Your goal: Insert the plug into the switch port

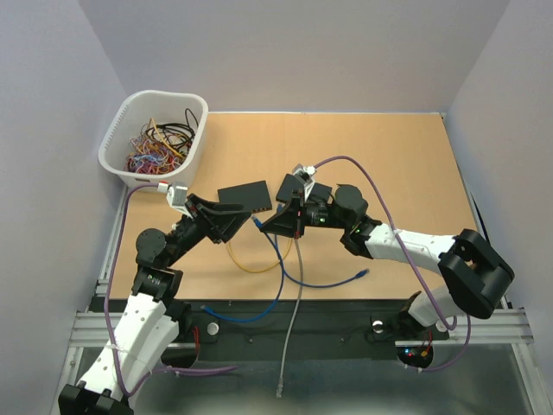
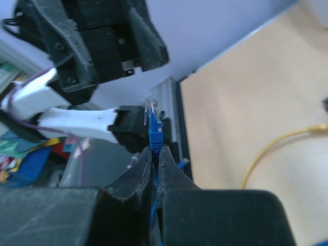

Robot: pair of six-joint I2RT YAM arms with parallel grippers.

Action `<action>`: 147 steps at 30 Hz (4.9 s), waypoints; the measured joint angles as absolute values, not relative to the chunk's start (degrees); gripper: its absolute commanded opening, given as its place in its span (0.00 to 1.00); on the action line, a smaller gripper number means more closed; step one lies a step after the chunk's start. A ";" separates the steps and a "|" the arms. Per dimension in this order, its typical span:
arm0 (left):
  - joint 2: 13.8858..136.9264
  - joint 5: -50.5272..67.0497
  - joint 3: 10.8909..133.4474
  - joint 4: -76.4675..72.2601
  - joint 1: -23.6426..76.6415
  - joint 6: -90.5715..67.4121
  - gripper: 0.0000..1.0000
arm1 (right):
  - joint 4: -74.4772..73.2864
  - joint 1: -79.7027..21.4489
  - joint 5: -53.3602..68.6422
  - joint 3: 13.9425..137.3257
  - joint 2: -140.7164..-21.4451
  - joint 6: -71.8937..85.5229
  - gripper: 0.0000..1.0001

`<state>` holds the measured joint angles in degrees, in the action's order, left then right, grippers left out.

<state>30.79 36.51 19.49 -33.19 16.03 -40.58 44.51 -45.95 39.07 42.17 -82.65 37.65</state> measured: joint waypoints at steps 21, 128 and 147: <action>31.75 38.85 19.49 -34.98 17.82 -41.06 0.50 | 61.67 -45.82 48.71 43.83 -88.60 51.42 0.00; 46.83 18.59 27.66 -6.61 19.77 -38.85 0.01 | 0.40 -57.82 4.93 68.84 -95.81 16.23 0.04; 61.56 12.16 34.76 -9.13 19.75 -33.63 0.79 | -4.95 -57.74 -6.39 60.86 -94.43 17.37 0.00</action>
